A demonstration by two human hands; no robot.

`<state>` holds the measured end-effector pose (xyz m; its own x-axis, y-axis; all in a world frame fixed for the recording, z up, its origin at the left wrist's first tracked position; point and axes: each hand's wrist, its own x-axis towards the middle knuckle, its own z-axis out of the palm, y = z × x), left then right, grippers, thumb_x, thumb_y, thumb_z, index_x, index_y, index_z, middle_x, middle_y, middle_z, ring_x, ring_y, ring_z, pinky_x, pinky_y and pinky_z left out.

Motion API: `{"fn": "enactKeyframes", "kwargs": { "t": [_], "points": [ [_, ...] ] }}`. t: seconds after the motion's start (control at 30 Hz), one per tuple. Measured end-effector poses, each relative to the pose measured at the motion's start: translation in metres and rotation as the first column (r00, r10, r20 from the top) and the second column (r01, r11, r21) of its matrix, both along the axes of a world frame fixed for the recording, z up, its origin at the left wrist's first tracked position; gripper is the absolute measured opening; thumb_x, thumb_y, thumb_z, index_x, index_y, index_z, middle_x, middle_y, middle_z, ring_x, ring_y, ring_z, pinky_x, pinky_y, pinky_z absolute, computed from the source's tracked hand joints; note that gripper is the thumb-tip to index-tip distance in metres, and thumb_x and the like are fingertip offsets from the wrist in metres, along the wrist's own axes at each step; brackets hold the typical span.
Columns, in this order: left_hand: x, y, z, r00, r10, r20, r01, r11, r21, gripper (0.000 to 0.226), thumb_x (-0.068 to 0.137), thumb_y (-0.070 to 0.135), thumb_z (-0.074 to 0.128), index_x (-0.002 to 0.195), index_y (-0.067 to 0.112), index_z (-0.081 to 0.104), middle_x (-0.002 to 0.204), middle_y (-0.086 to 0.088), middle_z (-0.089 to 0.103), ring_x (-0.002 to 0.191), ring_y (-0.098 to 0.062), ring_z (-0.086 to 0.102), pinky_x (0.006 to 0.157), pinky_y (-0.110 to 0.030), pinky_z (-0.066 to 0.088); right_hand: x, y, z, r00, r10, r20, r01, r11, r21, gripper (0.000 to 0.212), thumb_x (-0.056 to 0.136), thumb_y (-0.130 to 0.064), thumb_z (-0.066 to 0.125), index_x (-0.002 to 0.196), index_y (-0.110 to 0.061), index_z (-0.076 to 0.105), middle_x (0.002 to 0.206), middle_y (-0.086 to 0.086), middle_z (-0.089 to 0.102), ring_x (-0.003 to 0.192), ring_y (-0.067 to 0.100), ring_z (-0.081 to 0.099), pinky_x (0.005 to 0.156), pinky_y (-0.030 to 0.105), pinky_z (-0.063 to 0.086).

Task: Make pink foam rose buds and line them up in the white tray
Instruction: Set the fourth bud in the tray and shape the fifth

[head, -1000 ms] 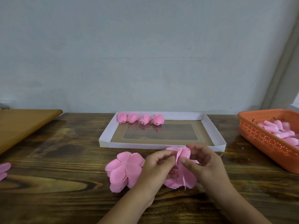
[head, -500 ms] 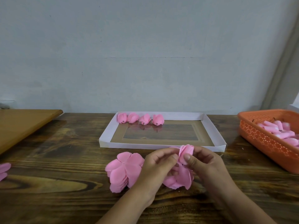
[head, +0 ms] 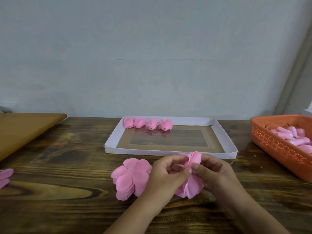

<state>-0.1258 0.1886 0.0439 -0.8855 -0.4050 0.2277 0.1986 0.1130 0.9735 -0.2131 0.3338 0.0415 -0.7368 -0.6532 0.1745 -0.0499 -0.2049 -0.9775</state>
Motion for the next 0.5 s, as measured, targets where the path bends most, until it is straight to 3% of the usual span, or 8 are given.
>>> {"fn": "enactKeyframes", "kwargs": {
  "t": [0.1,0.2,0.27,0.37,0.5],
  "points": [
    [0.0001,-0.0015,-0.0005,0.998,-0.054,0.033,0.053,0.998,0.027,0.024,0.088,0.030,0.078,0.109,0.038,0.073,0.111,0.017,0.075,0.104,-0.002,0.070,0.082,-0.019,0.058,-0.0002,-0.0005,-0.0016,0.994,-0.109,-0.003,0.109,0.994,-0.009,0.029,0.077,-0.033,0.077,0.103,-0.022,0.079,0.104,0.010,0.077,0.099,0.032,0.074,0.075,0.047,0.063],
    [0.0014,-0.0016,-0.0030,0.987,-0.125,0.101,0.127,0.992,-0.019,0.056,0.071,0.056,0.080,0.123,0.051,0.061,0.118,0.028,0.069,0.112,0.007,0.063,0.082,-0.018,0.058,-0.0031,0.0007,-0.0032,0.982,-0.186,0.034,0.188,0.980,-0.064,0.031,0.076,-0.032,0.078,0.104,-0.020,0.078,0.103,0.014,0.076,0.097,0.036,0.074,0.074,0.058,0.061],
    [0.0004,-0.0005,-0.0051,0.990,-0.092,0.110,0.100,0.992,-0.072,0.052,0.070,0.050,0.079,0.119,0.054,0.062,0.117,0.029,0.068,0.112,0.006,0.063,0.085,-0.024,0.060,-0.0054,0.0028,-0.0029,0.976,-0.214,0.044,0.218,0.970,-0.107,0.031,0.078,-0.029,0.077,0.106,-0.017,0.077,0.105,0.015,0.076,0.098,0.036,0.074,0.075,0.056,0.061],
    [-0.0019,-0.0027,-0.0058,0.996,-0.008,0.086,0.011,0.999,-0.035,0.028,0.088,0.022,0.071,0.108,0.041,0.074,0.109,0.018,0.076,0.105,-0.003,0.071,0.089,-0.029,0.059,-0.0065,0.0048,-0.0018,0.976,-0.216,0.042,0.219,0.971,-0.092,0.034,0.081,-0.030,0.080,0.111,-0.017,0.075,0.109,0.015,0.075,0.103,0.038,0.072,0.081,0.062,0.058],
    [0.0000,-0.0072,-0.0033,0.990,0.029,0.136,-0.051,0.987,0.155,0.016,0.097,0.014,0.065,0.098,0.022,0.078,0.086,-0.003,0.079,0.079,-0.014,0.075,0.070,-0.024,0.058,-0.0018,0.0028,-0.0006,0.979,-0.205,0.004,0.205,0.978,-0.044,0.037,0.077,-0.037,0.084,0.110,-0.022,0.077,0.107,0.008,0.077,0.098,0.029,0.074,0.069,0.047,0.062]
  ]
}}
